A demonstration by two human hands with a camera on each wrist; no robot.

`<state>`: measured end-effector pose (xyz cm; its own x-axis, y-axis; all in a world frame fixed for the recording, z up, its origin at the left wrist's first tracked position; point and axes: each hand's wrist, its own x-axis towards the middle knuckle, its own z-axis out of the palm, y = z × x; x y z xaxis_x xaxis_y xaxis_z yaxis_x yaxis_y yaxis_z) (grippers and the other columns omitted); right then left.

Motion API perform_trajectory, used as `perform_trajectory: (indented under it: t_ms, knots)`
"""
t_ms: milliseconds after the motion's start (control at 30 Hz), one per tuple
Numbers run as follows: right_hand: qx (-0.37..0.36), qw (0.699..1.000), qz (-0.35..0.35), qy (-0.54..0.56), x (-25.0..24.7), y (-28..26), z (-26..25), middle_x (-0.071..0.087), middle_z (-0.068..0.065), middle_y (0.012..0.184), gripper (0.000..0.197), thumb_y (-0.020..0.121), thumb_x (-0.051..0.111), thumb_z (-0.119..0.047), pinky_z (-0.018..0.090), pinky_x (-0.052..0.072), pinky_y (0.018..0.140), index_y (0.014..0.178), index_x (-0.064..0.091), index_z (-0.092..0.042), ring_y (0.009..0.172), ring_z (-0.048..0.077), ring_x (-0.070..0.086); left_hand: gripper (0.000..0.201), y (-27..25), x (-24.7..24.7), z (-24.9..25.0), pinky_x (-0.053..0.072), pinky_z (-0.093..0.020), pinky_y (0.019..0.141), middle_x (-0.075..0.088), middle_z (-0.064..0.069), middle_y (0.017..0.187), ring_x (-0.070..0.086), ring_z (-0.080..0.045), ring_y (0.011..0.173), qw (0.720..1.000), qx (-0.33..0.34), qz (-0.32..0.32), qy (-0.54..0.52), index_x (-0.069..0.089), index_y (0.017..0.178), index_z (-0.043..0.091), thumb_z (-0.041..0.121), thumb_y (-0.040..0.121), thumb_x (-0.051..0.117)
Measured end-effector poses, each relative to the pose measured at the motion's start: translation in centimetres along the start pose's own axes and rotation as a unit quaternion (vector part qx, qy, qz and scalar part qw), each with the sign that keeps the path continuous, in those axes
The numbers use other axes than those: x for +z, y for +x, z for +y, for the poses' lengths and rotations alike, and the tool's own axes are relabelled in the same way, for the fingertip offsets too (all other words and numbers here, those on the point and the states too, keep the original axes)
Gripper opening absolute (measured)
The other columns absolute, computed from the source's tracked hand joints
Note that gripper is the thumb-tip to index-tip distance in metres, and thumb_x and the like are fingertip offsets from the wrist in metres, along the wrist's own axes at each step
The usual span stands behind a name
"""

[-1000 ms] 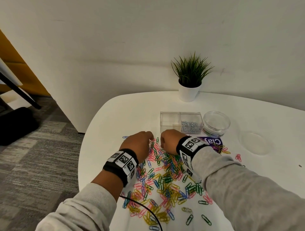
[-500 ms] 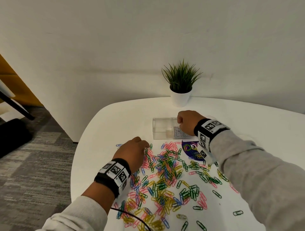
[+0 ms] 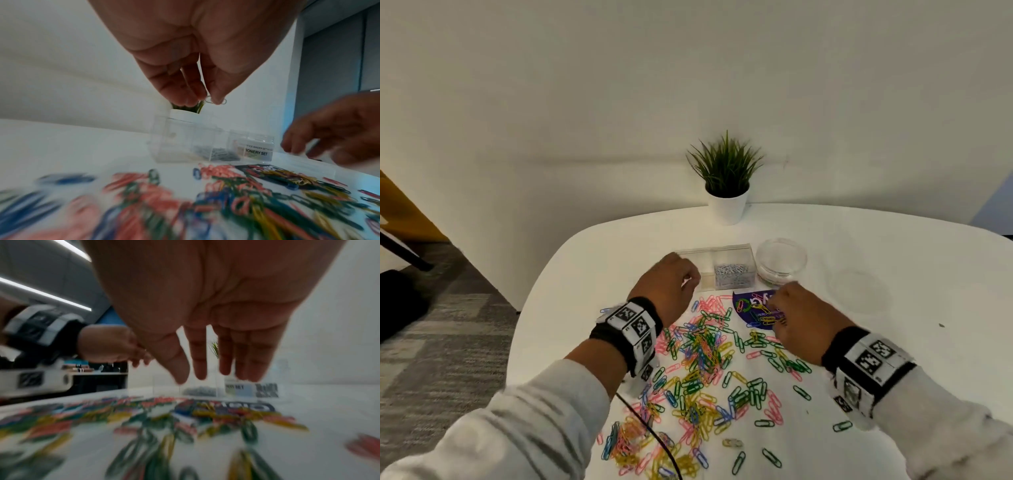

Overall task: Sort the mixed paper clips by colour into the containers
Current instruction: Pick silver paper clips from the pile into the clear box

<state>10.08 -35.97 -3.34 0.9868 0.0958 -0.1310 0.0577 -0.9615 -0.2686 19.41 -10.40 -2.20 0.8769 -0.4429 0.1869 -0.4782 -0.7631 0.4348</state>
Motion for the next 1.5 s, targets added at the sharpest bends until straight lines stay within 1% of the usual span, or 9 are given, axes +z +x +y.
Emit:
perform_trajectory:
  t_ms: [100, 300, 567, 667, 733, 833, 1067, 1333, 1500]
  knots:
    - [0.047, 0.999, -0.025, -0.009, 2.0, -1.0, 0.7, 0.034, 0.004, 0.144, 0.052, 0.089, 0.055, -0.039, 0.041, 0.04, 0.107, 0.137, 0.044, -0.023, 0.13, 0.025, 0.038, 0.009, 3.4, 0.6, 2.6, 0.048, -0.032, 0.083, 0.053, 0.004, 0.097, 0.056, -0.016, 0.088, 1.0, 0.019, -0.008, 0.006, 0.063, 0.101, 0.023, 0.024, 0.096, 0.055]
    - [0.056, 0.997, -0.045, -0.006, 2.5, -1.0, 1.3, 0.044, 0.003, 0.138, 0.049, 0.092, 0.049, -0.042, 0.041, 0.043, 0.103, 0.135, 0.043, -0.022, 0.125, 0.024, 0.045, 0.027, 7.3, 1.6, 4.2, 0.043, -0.031, 0.098, 0.063, -0.004, 0.123, 0.057, -0.024, 0.114, 0.995, -0.02, -0.075, 0.064, 0.066, 0.12, 0.021, 0.025, 0.101, 0.047]
    - [0.055, 0.998, -0.027, 0.019, 2.2, -1.0, 1.1, 0.033, 0.002, 0.15, 0.058, 0.095, 0.046, -0.053, 0.043, 0.038, 0.108, 0.143, 0.038, -0.022, 0.133, 0.024, 0.041, 0.019, 0.3, -3.9, -5.4, 0.046, -0.028, 0.087, 0.072, 0.002, 0.106, 0.063, -0.021, 0.098, 0.984, -0.148, -0.048, 0.089, 0.07, 0.106, 0.026, 0.028, 0.098, 0.052]
    - [0.032, 0.999, 0.003, 0.043, 2.2, -1.1, 0.9, 0.031, 0.001, 0.153, 0.053, 0.095, 0.05, -0.045, 0.036, 0.042, 0.103, 0.14, 0.04, -0.019, 0.13, 0.023, 0.045, 0.022, -5.0, -5.0, -9.8, 0.044, -0.027, 0.088, 0.068, 0.004, 0.113, 0.061, -0.017, 0.1, 0.966, -0.196, -0.111, 0.127, 0.07, 0.11, 0.029, 0.027, 0.098, 0.052]
    - [0.021, 0.998, 0.017, 0.048, 2.1, -1.1, 0.6, 0.035, 0.0, 0.149, 0.046, 0.095, 0.052, -0.037, 0.032, 0.044, 0.095, 0.136, 0.043, -0.018, 0.123, 0.022, 0.05, 0.022, -8.0, -4.7, -11.2, 0.045, -0.028, 0.092, 0.065, 0.005, 0.114, 0.06, -0.014, 0.099, 0.966, -0.178, -0.143, 0.121, 0.07, 0.114, 0.032, 0.033, 0.096, 0.059]
    - [0.009, 0.999, 0.022, 0.039, 2.1, -0.9, -0.8, 0.032, -0.001, 0.154, 0.049, 0.096, 0.053, -0.031, 0.033, 0.04, 0.104, 0.142, 0.041, -0.018, 0.133, 0.021, 0.043, 0.033, -10.9, -3.2, -11.6, 0.045, -0.03, 0.097, 0.056, 0.002, 0.116, 0.056, -0.016, 0.107, 0.972, -0.121, -0.172, 0.108, 0.066, 0.122, 0.035, 0.033, 0.09, 0.068]
    - [-0.179, 0.983, -0.033, -0.021, 4.8, 2.1, -9.7, 0.038, 0.001, 0.151, 0.049, 0.099, 0.046, -0.028, 0.037, 0.034, 0.114, 0.147, 0.04, -0.02, 0.139, 0.022, 0.037, 0.039, -12.3, -2.0, -10.1, 0.046, -0.037, 0.1, 0.056, 0.001, 0.117, 0.054, -0.021, 0.112, 0.973, -0.162, -0.136, 0.089, 0.062, 0.125, 0.032, 0.039, 0.089, 0.051]
    - [-0.246, 0.963, -0.077, -0.075, 6.3, 6.4, -16.3, 0.044, 0.002, 0.147, 0.061, 0.093, 0.046, -0.005, 0.043, 0.042, 0.107, 0.148, 0.04, -0.031, 0.133, 0.028, 0.044, 0.02, -12.5, -2.5, -9.7, 0.047, -0.03, 0.087, 0.055, 0.004, 0.109, 0.058, -0.019, 0.101, 0.974, -0.196, -0.089, 0.067, 0.061, 0.116, 0.032, 0.028, 0.097, 0.053]
    - [-0.234, 0.968, -0.056, -0.071, 6.6, 8.2, -17.3, 0.052, 0.007, 0.123, 0.038, 0.098, 0.046, -0.022, 0.044, 0.05, 0.09, 0.134, 0.055, -0.029, 0.112, 0.03, 0.052, 0.028, -13.0, -2.7, -9.4, 0.049, -0.036, 0.092, 0.055, 0.001, 0.116, 0.058, -0.021, 0.105, 0.977, -0.164, -0.106, 0.083, 0.065, 0.122, 0.035, 0.039, 0.098, 0.051]
